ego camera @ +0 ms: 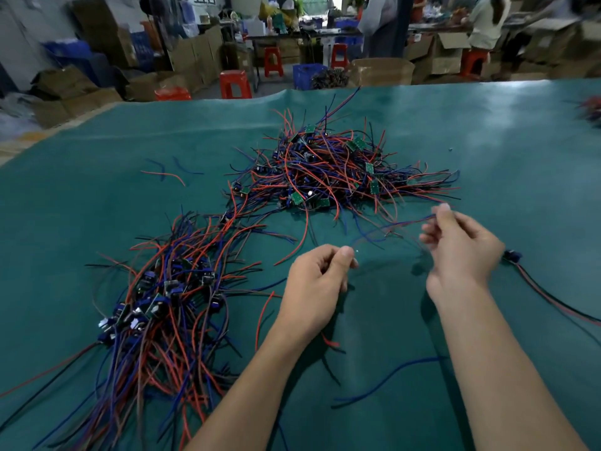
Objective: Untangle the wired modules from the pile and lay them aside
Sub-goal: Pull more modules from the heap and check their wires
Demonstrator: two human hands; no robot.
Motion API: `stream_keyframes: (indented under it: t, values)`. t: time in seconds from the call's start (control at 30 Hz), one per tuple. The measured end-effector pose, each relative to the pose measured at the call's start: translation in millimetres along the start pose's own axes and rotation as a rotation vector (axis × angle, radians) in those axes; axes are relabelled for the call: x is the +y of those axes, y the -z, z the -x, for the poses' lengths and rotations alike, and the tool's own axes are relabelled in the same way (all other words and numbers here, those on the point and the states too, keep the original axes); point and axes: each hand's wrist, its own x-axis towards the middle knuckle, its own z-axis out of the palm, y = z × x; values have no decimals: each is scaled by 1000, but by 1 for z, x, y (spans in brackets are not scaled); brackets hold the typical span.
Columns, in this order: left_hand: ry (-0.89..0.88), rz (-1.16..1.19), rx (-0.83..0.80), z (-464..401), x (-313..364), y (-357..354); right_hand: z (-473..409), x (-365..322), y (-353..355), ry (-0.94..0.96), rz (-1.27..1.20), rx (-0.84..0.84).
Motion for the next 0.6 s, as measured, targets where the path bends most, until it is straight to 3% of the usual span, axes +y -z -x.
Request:
stream_keyframes:
  t: [0.07,0.2,0.27,0.4,0.6]
  values:
    - [63,119,94,-3,-2,0,7,2,-6,-60,56,-77]
    - [97,200,104,-5,1,-2,42,17,-18,-76,426,-666]
    - [77,197,62,-4,4,-1,50,21,-20,-8,493,-828]
    - [115,179,40,-5,3,-2,44,15,-17,-30,339,-740]
    - [91,122,-25,-2,5,-2,40,6,-14,69,330,-725]
